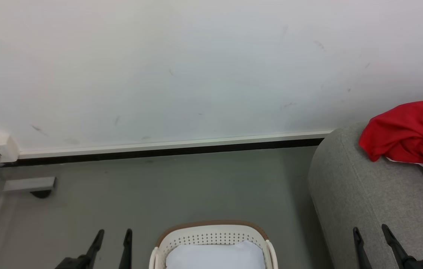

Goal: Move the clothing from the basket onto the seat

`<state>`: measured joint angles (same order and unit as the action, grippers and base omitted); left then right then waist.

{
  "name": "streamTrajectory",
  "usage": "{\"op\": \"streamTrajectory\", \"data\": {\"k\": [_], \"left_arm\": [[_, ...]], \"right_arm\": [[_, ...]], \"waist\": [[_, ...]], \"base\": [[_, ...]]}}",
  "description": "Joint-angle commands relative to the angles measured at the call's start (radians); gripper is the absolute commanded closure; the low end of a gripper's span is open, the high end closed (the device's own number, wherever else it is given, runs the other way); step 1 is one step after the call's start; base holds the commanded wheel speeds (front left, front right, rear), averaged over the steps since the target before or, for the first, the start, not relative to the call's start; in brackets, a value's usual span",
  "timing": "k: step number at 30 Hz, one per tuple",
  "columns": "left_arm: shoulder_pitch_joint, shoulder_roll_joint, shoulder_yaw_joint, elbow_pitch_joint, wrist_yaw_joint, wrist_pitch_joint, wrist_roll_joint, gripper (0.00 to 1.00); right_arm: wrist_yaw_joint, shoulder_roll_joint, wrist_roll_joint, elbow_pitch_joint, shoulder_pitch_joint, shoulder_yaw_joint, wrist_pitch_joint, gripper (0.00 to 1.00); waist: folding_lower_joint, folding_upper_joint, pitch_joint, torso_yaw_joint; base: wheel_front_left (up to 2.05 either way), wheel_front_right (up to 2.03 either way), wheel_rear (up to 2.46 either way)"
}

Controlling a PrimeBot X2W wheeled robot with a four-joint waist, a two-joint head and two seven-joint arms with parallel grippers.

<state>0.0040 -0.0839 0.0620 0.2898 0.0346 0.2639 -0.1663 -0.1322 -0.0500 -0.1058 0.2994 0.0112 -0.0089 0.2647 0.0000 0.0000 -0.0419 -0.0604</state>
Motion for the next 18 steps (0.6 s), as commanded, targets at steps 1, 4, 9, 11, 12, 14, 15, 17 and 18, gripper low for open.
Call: {"op": "streamTrajectory", "data": {"k": [1, 4, 9, 11, 12, 14, 15, 17, 18], "left_arm": [[-0.002, -0.001, -0.007, 0.004, 0.0, 0.001, 0.013, 0.0], [0.0, 0.001, -0.009, 0.004, 0.003, 0.001, 0.016, 0.0], [-0.006, 0.004, -0.012, 0.005, 0.007, 0.001, 0.016, 0.0], [-0.007, 0.003, -0.01, 0.008, 0.014, 0.001, 0.017, 0.0], [-0.003, 0.003, -0.007, 0.005, 0.015, 0.0, 0.017, 1.0], [0.004, 0.006, -0.006, 0.023, 0.015, -0.001, 0.016, 1.0], [0.008, 0.008, -0.004, 0.032, 0.015, -0.002, 0.016, 1.0], [0.003, 0.01, -0.011, 0.042, 0.016, -0.013, -0.009, 1.0], [-0.001, 0.01, -0.016, 0.043, 0.018, -0.021, -0.029, 1.0]], "right_arm": [[0.003, -0.001, 0.0, -0.002, 0.0, -0.003, -0.001, 0.0], [0.003, -0.001, -0.001, -0.001, 0.0, -0.002, -0.001, 0.0], [0.003, -0.001, -0.002, 0.001, -0.005, -0.004, -0.001, 0.0], [0.003, -0.001, -0.003, 0.001, -0.007, -0.003, -0.001, 0.0], [0.0, 0.0, -0.001, 0.0, 0.0, 0.0, 0.0, 1.0], [0.0, 0.002, -0.002, 0.015, 0.009, 0.002, 0.0, 1.0], [0.0, 0.003, -0.002, 0.025, 0.015, 0.002, -0.001, 1.0], [0.0, 0.004, -0.03, 0.033, 0.013, -0.003, -0.011, 1.0], [0.0, 0.004, -0.051, 0.033, 0.009, -0.005, -0.017, 1.0]], "waist": [[0.0, 0.0, 0.0, 0.0], [0.0, 0.0, 0.001, 0.0], [0.0, 0.0, 0.004, 0.0], [0.0, 0.0, 0.006, 0.0], [0.0, 0.0, 0.006, 0.0], [0.0001, 0.0, 0.006, 0.0], [0.0002, 0.0, 0.006, 0.0], [0.0001, 0.0, 0.006, 0.001], [0.0001, 0.0, 0.007, 0.002]], "base": [[0.0, 0.0, 0.0], [0.0, 0.0, 0.0], [0.0, 0.0, 0.0], [0.0, 0.0, 0.0], [0.0, 0.0, 0.0], [0.0, 0.0, 0.0], [0.0, 0.0, 0.0], [0.0, 0.0, 0.0], [0.0, 0.0, 0.0]]}}
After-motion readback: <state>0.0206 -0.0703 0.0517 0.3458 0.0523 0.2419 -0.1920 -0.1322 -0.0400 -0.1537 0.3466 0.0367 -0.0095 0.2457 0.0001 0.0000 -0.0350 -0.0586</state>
